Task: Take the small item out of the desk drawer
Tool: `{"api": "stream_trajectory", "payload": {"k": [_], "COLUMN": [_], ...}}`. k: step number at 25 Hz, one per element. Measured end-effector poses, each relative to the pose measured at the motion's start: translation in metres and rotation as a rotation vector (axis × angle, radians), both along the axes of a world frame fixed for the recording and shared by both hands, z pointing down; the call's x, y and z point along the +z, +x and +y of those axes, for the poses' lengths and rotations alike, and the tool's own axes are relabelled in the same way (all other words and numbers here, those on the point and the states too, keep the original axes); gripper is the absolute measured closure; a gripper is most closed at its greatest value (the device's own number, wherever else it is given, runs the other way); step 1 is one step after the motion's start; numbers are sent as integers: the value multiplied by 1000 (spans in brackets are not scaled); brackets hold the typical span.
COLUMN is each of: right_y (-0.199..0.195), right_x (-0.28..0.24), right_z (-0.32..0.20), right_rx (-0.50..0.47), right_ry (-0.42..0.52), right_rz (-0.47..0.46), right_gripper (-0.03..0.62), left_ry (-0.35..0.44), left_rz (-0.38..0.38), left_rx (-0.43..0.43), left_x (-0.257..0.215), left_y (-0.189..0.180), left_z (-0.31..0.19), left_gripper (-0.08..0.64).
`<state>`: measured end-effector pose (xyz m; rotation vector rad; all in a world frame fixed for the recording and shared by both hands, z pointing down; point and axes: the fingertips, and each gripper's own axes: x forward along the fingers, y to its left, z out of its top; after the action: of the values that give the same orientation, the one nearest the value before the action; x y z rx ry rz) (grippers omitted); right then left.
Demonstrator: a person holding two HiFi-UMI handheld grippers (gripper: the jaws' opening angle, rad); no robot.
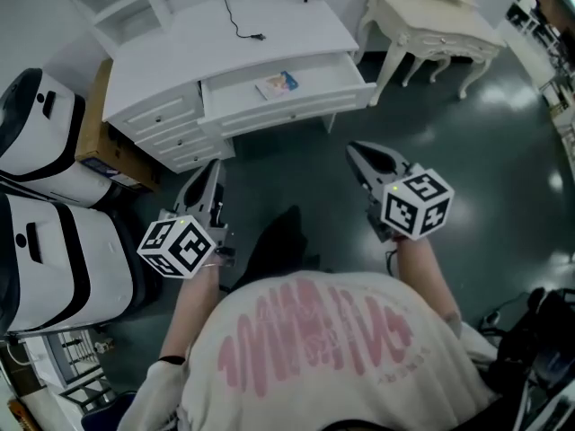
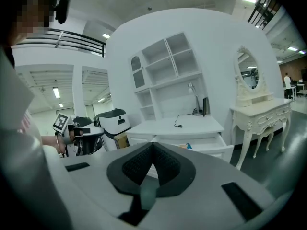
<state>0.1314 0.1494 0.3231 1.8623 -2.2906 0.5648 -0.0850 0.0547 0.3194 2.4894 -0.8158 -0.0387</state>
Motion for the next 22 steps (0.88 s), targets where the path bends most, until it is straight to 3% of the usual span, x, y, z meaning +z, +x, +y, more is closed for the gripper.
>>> {"api": "stream_trajectory", "payload": {"k": [4, 13, 19, 22], "right_y": [11, 35, 34, 31], "right_x": [18, 47, 92, 127], "right_z": [-54, -224, -314, -342], "right_rx": [-29, -85, -243, -371], "right_ry": [-14, -77, -174, -257], "right_rz": [-21, 13, 213, 306], "right_gripper": [575, 575, 575, 575], "left_ry": [-20, -48, -49, -68], "left_rz": [16, -50, -72, -92], "left_rx": [6, -31, -36, -36], "left_x": [15, 36, 40, 51], "left_y": [11, 27, 27, 28], "left_z": [-47, -212, -301, -325], "left_gripper": [532, 532, 532, 532]}}
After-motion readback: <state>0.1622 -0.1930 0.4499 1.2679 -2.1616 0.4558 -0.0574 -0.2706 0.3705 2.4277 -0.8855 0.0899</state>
